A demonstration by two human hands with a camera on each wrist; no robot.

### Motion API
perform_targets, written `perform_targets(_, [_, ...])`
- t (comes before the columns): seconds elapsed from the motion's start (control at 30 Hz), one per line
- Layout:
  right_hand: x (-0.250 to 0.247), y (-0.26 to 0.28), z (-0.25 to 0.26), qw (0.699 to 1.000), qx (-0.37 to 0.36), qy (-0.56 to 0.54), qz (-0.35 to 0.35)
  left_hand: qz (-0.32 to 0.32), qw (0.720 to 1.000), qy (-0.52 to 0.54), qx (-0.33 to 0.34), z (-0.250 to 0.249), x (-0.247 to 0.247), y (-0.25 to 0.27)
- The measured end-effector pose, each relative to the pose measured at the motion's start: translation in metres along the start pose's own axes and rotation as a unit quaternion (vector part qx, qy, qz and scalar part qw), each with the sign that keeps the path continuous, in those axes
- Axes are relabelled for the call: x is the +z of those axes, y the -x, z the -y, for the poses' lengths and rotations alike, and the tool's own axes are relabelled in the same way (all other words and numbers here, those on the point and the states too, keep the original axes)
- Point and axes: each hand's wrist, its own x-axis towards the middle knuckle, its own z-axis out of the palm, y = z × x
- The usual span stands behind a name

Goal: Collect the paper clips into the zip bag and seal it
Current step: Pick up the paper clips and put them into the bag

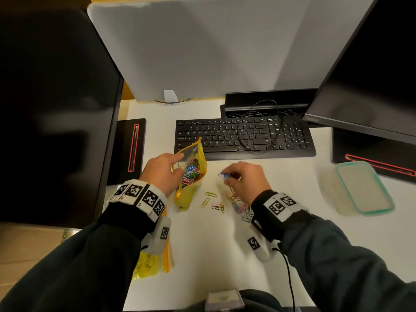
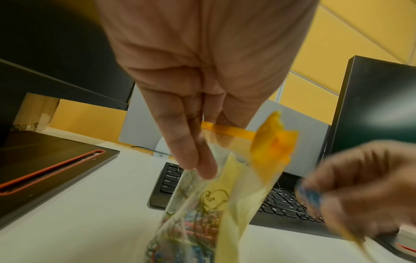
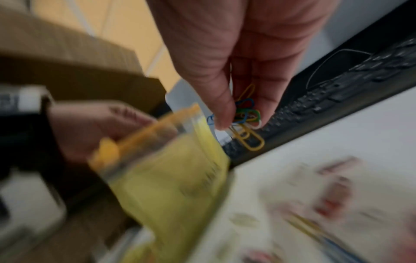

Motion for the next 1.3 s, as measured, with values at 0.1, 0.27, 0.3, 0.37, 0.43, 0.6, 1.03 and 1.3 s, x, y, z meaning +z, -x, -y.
perform_targets(0.1, [-0.014, -0.005, 0.042, 0.989, -0.031, -0.126, -0.064, 0.005, 1.0, -0.008, 0.004, 0.0, 0.001, -0.001])
perform_targets(0.27, [-0.001, -0.022, 0.083, 0.991, -0.05, -0.126, -0.02, 0.002, 1.0, -0.018, -0.003, -0.002, -0.001, -0.002])
perform_targets(0.3, [0.003, -0.022, 0.083, 0.991, -0.045, -0.123, -0.004, -0.001, 1.0, -0.014, -0.008, -0.002, 0.0, -0.001])
perform_targets(0.37, [0.005, -0.022, 0.078, 0.99, -0.037, -0.137, 0.002, -0.004, 1.0, -0.007, -0.014, -0.001, 0.001, 0.0])
perform_targets(0.43, [-0.002, -0.021, 0.069, 0.986, -0.026, -0.164, -0.035, -0.004, 1.0, -0.007, -0.01, 0.001, 0.001, 0.0])
perform_targets(0.6, [-0.025, -0.001, 0.002, 0.996, 0.08, -0.01, 0.026, 0.001, 1.0, -0.013, 0.003, 0.003, 0.003, -0.003])
perform_targets(1.03, [0.022, 0.007, -0.024, 0.99, 0.045, 0.117, 0.07, 0.0, 1.0, -0.02, 0.008, 0.003, 0.005, -0.003])
perform_targets(1.3, [0.006, 0.011, -0.05, 0.926, -0.093, 0.276, 0.238, -0.007, 1.0, -0.011, 0.004, 0.002, 0.006, -0.001])
